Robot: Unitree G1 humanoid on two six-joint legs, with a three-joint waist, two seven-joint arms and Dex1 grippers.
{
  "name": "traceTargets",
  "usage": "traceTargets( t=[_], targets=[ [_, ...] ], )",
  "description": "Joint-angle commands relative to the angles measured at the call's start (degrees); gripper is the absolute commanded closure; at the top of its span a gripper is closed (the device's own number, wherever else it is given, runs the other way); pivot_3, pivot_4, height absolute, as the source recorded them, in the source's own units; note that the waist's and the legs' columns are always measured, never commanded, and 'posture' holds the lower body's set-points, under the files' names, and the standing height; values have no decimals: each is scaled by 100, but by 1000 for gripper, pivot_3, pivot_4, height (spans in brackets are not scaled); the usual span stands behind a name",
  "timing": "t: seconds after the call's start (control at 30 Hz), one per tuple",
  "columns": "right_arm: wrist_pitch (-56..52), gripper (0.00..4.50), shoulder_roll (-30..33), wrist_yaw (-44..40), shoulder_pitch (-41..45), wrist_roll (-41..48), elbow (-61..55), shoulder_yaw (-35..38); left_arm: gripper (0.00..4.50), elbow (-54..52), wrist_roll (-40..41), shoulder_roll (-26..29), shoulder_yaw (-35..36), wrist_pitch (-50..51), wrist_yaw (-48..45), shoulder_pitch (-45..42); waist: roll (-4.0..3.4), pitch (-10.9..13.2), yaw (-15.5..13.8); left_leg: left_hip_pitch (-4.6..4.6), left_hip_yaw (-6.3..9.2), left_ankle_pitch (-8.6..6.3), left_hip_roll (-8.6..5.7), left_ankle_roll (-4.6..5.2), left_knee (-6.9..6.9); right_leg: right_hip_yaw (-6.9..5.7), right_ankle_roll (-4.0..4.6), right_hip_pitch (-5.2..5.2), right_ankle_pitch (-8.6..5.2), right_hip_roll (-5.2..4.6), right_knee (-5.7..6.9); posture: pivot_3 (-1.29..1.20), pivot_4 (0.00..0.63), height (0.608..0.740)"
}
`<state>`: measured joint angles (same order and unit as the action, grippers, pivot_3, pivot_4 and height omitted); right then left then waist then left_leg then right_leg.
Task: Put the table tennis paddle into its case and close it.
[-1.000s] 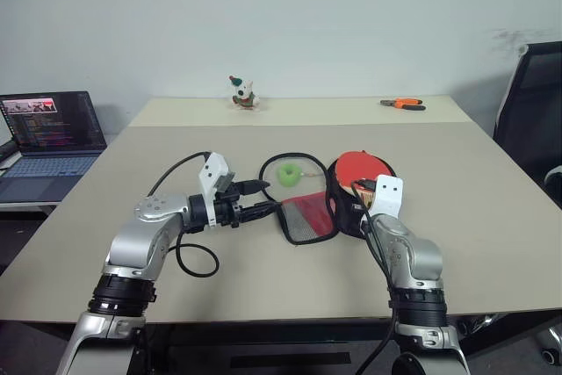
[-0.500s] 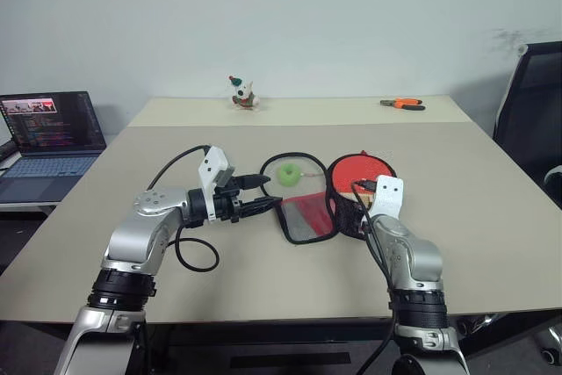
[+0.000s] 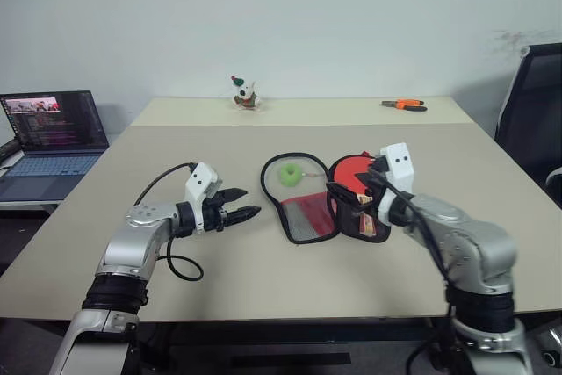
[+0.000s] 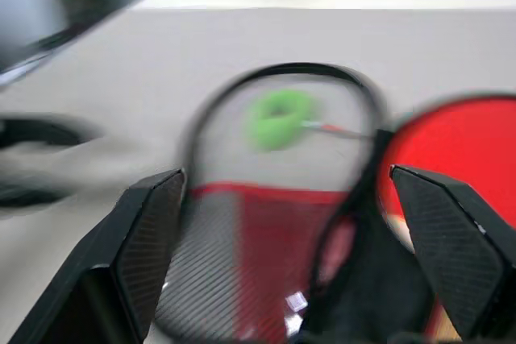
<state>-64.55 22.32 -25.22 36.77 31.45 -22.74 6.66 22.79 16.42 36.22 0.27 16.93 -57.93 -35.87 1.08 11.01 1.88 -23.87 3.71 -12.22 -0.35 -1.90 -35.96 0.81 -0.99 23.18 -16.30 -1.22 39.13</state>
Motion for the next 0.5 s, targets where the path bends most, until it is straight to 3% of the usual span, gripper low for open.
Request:
traceTargets(
  t=[0.03,0.3,0.5],
  targets=[
    [197,0,882,-1081,184,629,-240,475,1667,722,-415,-16,-128,-375,115,-363,2,-1,-10,0,0,0,0,1,-1,-2,0,-1,0,0,-2,0,150,740],
    [511,0,1364,-1298,189,755,-93,445,4460,2461,-977,-652,-309,-1057,439,-1347,7,-4,-12,-5,-3,-1,-1,2,-7,-3,-3,-2,2,0,-1,0,150,740],
    [621,0,1495,-1348,2,801,-176,393,4460,3579,-1355,-1132,-410,-1557,735,-1935,8,-4,-11,-6,-5,-2,-3,3,-8,-2,-3,-1,2,-1,-1,0,150,740]
  ],
)
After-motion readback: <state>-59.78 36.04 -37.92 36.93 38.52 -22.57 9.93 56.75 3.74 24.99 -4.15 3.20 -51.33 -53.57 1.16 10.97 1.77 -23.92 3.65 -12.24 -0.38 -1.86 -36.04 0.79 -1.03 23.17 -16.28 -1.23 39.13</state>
